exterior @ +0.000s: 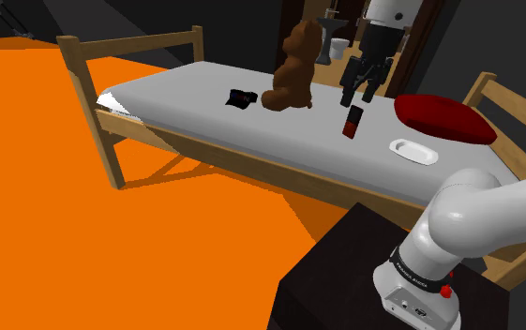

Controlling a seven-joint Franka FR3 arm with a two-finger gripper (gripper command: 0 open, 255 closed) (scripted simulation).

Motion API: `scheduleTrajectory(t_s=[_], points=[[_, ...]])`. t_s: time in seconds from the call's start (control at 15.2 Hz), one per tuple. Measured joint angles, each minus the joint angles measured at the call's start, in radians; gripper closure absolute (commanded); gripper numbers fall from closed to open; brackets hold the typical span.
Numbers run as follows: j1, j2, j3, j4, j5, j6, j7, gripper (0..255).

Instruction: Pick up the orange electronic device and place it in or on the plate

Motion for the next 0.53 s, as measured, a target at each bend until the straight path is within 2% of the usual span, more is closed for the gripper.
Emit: scheduleTrajectory(t_s=[0.2,0.53], points=[[-0.01,0.015,-0.019,-0.004,-0.014,0.018,-0.013,0],[-0.05,0.111,-0.096,0.012,-0.066,0.096,-0.069,0]])
